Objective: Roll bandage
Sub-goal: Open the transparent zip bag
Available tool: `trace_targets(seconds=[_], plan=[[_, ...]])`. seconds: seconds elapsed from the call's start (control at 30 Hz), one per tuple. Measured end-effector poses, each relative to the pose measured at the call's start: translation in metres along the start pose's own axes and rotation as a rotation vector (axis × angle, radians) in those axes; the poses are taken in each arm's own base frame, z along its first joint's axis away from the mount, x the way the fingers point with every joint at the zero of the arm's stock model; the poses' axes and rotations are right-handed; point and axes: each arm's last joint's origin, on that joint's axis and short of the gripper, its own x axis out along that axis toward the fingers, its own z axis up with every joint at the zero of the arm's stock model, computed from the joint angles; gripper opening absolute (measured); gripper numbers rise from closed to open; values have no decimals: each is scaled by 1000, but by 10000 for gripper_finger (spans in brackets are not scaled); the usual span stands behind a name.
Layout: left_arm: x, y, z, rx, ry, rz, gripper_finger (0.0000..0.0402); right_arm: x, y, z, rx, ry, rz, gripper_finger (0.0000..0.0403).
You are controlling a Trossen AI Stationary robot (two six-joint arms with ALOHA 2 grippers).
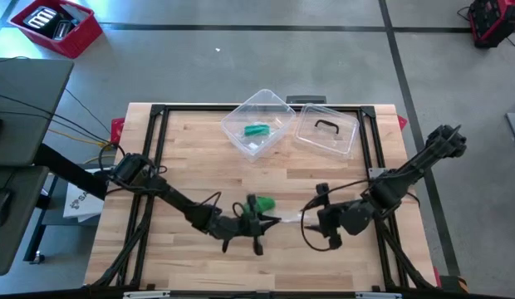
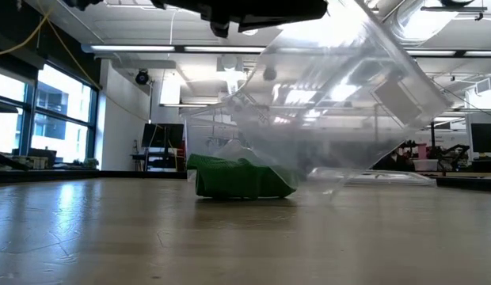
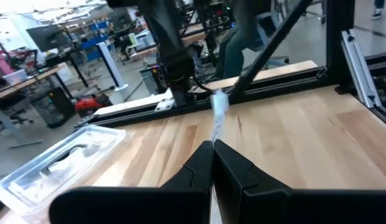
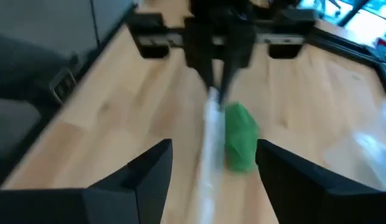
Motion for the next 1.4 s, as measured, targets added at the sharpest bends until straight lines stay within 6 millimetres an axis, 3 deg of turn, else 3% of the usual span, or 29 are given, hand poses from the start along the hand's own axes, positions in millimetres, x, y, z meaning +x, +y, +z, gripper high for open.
trace_targets(seconds=[0.1, 0.23, 0.37, 0.5, 0.83, 1.4], plan=[[-1, -1, 0, -1, 2, 13, 1, 14, 8, -6, 25, -89, 8, 219], [-1, -1, 0, -4, 2, 15, 1, 26, 15, -5, 67, -212, -57, 185], [-1, 0, 1, -24, -3, 18, 0, 44, 18, -13, 53, -166, -225, 132], [-1, 0, 1, -26, -3, 18, 0, 55, 22, -14, 57, -171, -223, 90], [-1, 0, 1, -28, -5, 17, 0, 57, 23, -15, 53, -164, -189, 10], [-1, 0, 2, -40, -10, 16, 0, 58, 23, -23, 53, -89, -183, 22]])
